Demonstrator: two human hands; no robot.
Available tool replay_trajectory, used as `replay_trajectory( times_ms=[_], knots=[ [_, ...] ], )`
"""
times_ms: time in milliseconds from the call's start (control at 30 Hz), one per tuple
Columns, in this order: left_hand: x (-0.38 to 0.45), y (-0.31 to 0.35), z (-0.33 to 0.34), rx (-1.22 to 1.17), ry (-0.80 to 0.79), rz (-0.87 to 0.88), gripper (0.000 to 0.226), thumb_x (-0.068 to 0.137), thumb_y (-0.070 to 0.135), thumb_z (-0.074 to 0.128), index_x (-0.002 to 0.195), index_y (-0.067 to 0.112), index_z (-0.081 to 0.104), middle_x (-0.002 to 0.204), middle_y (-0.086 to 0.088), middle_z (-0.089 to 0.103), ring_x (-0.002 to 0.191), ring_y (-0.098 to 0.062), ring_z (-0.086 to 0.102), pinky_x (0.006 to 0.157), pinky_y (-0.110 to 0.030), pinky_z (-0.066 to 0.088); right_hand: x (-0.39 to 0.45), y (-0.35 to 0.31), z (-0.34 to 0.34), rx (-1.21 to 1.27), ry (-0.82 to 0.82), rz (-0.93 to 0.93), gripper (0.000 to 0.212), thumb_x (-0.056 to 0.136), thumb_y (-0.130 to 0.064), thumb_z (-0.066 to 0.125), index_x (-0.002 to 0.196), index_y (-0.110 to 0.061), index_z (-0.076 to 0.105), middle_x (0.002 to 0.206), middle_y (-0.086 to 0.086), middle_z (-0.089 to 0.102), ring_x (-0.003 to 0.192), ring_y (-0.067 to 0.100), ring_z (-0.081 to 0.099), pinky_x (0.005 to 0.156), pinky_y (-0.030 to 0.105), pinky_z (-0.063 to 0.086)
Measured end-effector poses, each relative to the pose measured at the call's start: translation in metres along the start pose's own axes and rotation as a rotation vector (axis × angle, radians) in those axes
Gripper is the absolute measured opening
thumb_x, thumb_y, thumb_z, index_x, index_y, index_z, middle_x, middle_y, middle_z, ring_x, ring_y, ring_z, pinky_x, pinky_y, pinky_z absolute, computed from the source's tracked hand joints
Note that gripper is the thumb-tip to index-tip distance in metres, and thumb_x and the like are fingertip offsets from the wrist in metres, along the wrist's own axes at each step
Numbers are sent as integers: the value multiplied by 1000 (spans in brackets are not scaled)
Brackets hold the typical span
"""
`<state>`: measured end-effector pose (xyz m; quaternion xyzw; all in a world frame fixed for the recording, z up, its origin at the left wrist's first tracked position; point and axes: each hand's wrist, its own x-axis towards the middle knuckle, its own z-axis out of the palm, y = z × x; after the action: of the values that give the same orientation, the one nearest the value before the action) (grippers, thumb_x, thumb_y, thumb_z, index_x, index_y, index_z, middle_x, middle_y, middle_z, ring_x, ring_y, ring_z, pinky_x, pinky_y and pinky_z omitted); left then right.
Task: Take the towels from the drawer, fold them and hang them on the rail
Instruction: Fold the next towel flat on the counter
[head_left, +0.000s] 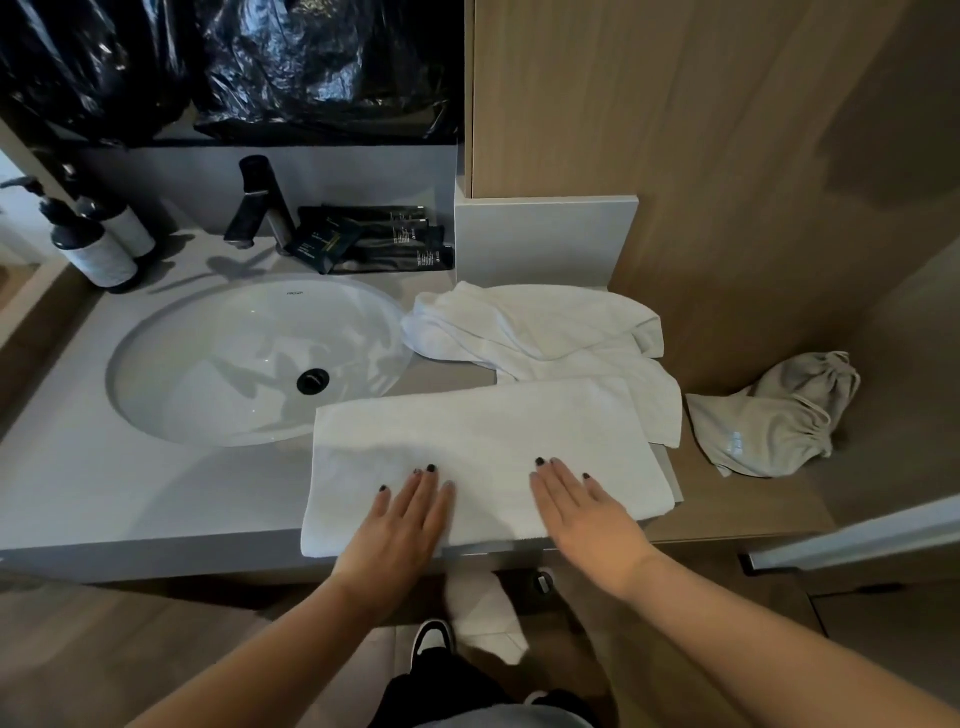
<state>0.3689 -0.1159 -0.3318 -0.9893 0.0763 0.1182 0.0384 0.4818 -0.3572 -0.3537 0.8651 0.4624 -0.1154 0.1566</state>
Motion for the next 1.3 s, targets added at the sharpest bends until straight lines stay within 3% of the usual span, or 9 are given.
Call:
replay_trajectory(
  times_ms=[67,200,300,467,633,733,933,1100,1300],
  knots=[
    [-14,-15,0,-7,69,3,94,51,19,96,134,-1,57,138,-24,55,124,-37,57,90,-49,56,-10,12,2,5,-20,29,87,93,1,53,151,-1,-13,161,22,-8,149,35,-7,119,49,12],
    [-33,-48,10,3,132,-14,96,36,8,98,126,-1,64,130,-21,62,116,-33,63,88,-44,56,-22,33,6,18,-45,84,84,93,4,49,153,-3,-9,162,18,-8,150,31,-5,119,40,3],
    [-42,-71,13,-122,135,-51,91,44,-4,93,130,3,62,135,-14,60,117,-29,63,91,-37,51,-32,49,8,75,-22,153,85,91,7,49,155,-8,-6,164,12,-5,151,24,-2,116,32,0],
    [-50,-96,14,-369,152,-101,65,83,-2,68,141,23,54,147,6,48,127,-22,57,100,-39,50,-46,75,2,228,6,164,77,92,2,46,157,-23,13,164,-4,10,150,11,13,119,26,18],
    [-45,-113,2,-646,174,-243,26,92,11,66,111,28,67,104,1,74,89,-22,70,81,-42,57,-44,103,-8,708,162,284,45,92,-1,57,117,-37,64,127,-13,63,118,11,58,94,18,46],
    [-39,-118,6,-801,222,-365,11,95,14,61,95,25,63,82,1,69,77,-20,65,76,-47,54,-37,115,-7,980,175,372,40,92,-6,62,94,-46,66,98,-20,69,96,9,62,77,20,48],
    [-5,-105,9,-848,391,-656,19,101,31,49,93,16,57,74,-8,62,69,-31,60,65,-47,52,-9,120,-5,1170,332,636,11,93,-21,62,86,-30,61,83,-5,66,85,18,63,70,35,50],
    [24,-102,6,-766,410,-786,26,102,33,41,99,7,46,79,-20,62,72,-41,59,63,-47,50,24,109,-15,981,406,810,24,101,-41,41,92,-19,40,73,5,55,66,22,54,49,34,36],
    [43,-113,11,-669,377,-777,25,102,28,44,104,4,49,83,-28,64,75,-45,60,59,-39,39,40,103,-13,739,365,863,14,103,-33,37,100,-20,34,60,2,48,54,20,48,43,30,27]
  ],
)
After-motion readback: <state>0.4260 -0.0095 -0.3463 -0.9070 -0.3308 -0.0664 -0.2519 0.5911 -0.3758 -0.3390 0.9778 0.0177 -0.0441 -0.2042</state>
